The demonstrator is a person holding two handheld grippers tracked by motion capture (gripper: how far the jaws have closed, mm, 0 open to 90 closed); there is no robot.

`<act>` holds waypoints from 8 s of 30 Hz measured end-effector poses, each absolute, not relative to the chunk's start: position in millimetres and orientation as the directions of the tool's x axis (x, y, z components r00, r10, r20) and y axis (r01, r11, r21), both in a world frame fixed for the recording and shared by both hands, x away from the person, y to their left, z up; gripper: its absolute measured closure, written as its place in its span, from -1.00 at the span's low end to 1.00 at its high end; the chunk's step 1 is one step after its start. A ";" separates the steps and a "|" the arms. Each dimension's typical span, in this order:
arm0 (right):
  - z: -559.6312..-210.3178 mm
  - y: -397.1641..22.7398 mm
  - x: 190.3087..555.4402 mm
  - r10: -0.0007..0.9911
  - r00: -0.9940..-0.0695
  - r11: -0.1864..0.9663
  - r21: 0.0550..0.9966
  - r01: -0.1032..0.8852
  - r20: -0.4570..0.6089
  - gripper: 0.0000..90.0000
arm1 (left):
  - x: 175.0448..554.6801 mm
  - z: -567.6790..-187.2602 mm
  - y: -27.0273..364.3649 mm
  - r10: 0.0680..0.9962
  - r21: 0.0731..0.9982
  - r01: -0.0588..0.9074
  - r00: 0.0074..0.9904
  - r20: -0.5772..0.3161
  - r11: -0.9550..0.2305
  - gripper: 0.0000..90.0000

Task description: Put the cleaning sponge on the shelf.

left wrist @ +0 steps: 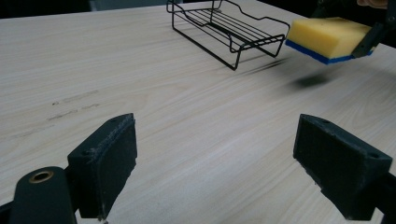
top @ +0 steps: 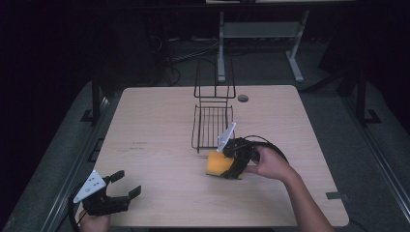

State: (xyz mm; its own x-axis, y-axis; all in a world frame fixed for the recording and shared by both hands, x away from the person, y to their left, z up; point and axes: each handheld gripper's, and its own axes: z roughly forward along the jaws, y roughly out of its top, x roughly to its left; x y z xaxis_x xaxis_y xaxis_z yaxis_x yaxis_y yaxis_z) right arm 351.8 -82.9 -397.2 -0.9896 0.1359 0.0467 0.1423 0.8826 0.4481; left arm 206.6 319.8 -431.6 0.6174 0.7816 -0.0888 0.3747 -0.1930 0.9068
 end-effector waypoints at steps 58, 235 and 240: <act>-385.9 -49.2 424.7 0.136 -0.988 0.896 0.416 0.152 0.068 -0.52 | 206.8 -431.7 323.1 0.786 0.907 0.376 0.612 -0.088 -0.192 -0.71; -381.0 -45.2 407.3 0.120 -0.990 0.891 0.433 0.137 0.067 -0.67 | 207.6 -430.9 318.2 0.768 0.908 0.373 0.633 -0.099 -0.190 -0.72; -386.6 -52.0 401.3 0.128 -0.989 0.890 0.432 0.145 0.068 -0.67 | 207.4 -430.8 318.9 0.768 0.909 0.370 0.634 -0.094 -0.193 -0.71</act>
State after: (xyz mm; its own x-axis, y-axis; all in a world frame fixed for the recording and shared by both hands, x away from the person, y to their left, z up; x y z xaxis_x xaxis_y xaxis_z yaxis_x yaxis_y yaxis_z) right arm 401.3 -52.0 -386.6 -0.9894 0.1283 0.0681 0.1452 0.8899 0.4325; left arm 207.4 318.9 -430.8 0.6336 0.7679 -0.0944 0.3699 -0.1935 0.9087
